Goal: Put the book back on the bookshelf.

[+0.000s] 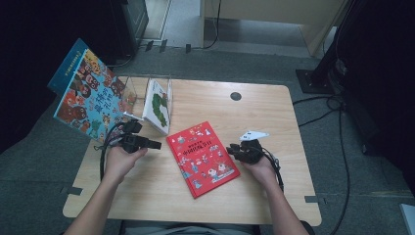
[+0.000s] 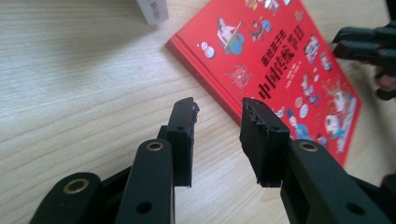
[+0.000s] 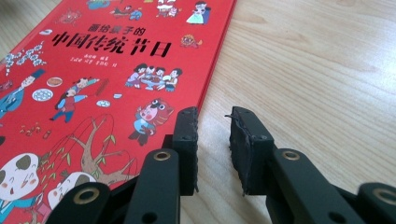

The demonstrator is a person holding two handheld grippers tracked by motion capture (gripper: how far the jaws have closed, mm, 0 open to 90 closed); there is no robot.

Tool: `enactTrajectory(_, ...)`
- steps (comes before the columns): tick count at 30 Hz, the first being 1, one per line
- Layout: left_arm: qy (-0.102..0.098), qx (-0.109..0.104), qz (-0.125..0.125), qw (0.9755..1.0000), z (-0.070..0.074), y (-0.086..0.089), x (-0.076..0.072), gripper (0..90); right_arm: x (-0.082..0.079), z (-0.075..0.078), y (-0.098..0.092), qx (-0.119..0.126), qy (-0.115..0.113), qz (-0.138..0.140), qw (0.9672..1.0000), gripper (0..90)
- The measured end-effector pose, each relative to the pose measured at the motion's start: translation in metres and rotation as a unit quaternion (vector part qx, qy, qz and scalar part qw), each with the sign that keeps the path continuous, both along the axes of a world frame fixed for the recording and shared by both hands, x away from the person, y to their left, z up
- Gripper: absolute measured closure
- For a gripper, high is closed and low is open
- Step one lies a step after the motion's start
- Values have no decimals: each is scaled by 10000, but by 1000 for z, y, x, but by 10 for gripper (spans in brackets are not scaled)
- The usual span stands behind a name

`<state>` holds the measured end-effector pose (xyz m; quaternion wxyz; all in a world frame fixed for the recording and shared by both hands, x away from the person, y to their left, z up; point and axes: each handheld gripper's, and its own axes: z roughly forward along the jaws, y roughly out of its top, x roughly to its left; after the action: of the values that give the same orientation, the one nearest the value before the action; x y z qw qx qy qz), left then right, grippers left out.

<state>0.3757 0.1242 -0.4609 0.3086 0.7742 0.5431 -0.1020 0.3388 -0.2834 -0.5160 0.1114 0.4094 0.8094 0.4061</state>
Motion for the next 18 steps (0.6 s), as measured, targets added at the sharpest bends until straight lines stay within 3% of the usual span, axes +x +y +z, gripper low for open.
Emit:
enactTrajectory(7, 47, -150, -30, 9999, -20, -8, -3, 717, -4, -2, -3, -23, 126, -20, 9999, 762)
enactTrajectory(18, 88, -247, -156, 9995, -34, -20, -3, 772, -12, -3, -3, -76, 25, -2, 10000, 790)
